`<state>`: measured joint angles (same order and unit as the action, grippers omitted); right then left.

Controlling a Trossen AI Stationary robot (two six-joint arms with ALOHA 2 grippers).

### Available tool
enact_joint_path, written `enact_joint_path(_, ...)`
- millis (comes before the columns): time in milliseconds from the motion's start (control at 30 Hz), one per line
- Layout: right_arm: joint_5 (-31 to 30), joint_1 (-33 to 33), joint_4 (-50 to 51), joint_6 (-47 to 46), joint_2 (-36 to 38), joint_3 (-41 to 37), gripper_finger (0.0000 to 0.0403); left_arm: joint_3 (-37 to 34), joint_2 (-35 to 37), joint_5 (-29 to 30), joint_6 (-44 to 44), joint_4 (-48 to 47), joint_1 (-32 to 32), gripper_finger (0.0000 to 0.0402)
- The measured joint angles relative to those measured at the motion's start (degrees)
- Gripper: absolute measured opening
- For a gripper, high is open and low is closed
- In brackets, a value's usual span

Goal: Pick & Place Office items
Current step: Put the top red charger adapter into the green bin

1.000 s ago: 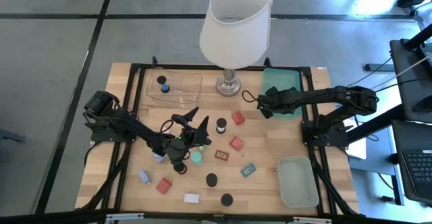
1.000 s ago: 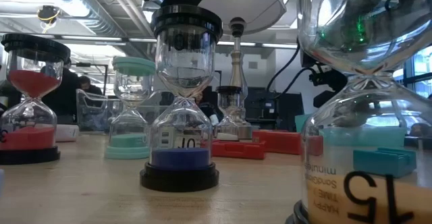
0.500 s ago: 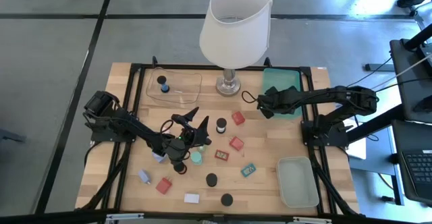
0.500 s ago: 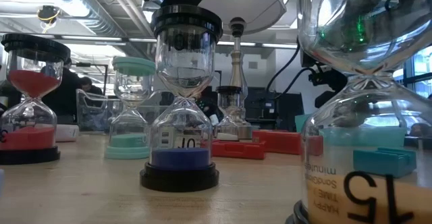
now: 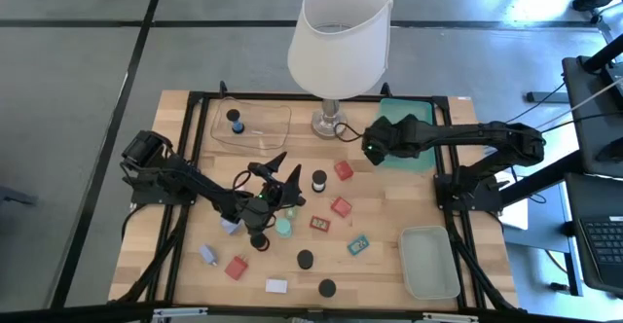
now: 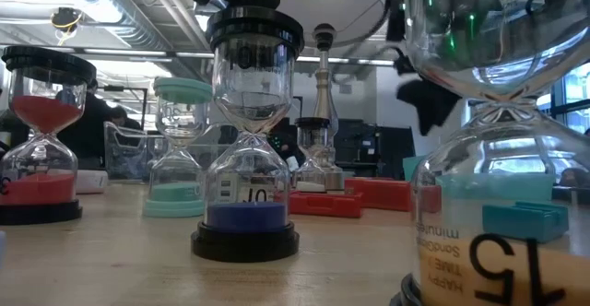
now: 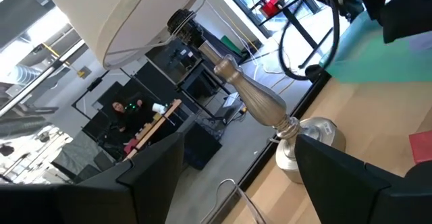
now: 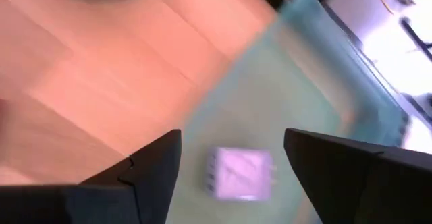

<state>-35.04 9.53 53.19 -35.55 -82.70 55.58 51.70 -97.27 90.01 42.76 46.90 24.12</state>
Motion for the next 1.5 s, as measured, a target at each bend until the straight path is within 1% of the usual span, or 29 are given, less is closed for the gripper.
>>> enact_joint_path(167,3.59,-5.30,-8.35,-0.25,-0.01,0.21,0.0268,-0.02,0.00,-0.01,0.02,-0.90,0.01,0.0283)
enact_joint_path(233,4.23,-7.34,-11.22,-2.07,-0.20,0.21,0.0268,-0.02,0.00,-0.01,0.02,-0.93,0.02,0.0282)
enact_joint_path(433,0.87,-13.98,-17.47,-8.07,-1.81,0.16,0.0268,-0.02,0.00,-0.01,0.02,-0.90,0.02,0.0281)
enact_joint_path(533,0.80,-16.06,-20.43,-10.30,-4.06,0.17,0.0268,-0.02,0.00,-0.01,0.02,-0.91,0.04,0.0280)
enact_joint_path(633,2.00,-17.23,-23.51,-10.75,-6.97,0.15,0.0268,-0.02,0.00,-0.01,0.02,-0.90,0.04,0.0281)
enact_joint_path(833,3.12,-17.50,-30.97,-10.71,-14.06,0.15,0.0268,-0.02,0.00,-0.01,0.02,-0.90,0.06,0.0280)
enact_joint_path(933,3.12,-16.79,-32.50,-10.79,-16.69,0.15,0.0268,-0.02,0.00,0.01,0.32,-0.90,0.11,0.0281)
enact_joint_path(1233,2.94,-14.09,-32.43,-15.14,-17.44,0.15,0.0268,-0.02,0.00,0.00,1.40,-0.90,0.15,0.0279)
enact_joint_path(1333,2.92,-13.96,-32.63,-17.89,-18.30,0.17,0.0268,-0.02,0.00,-0.01,1.01,-0.90,0.15,0.0279)
enact_joint_path(1500,2.92,-14.13,-32.74,-19.10,-20.34,0.13,0.0268,-0.02,0.00,0.01,0.61,-0.88,0.15,0.0279)
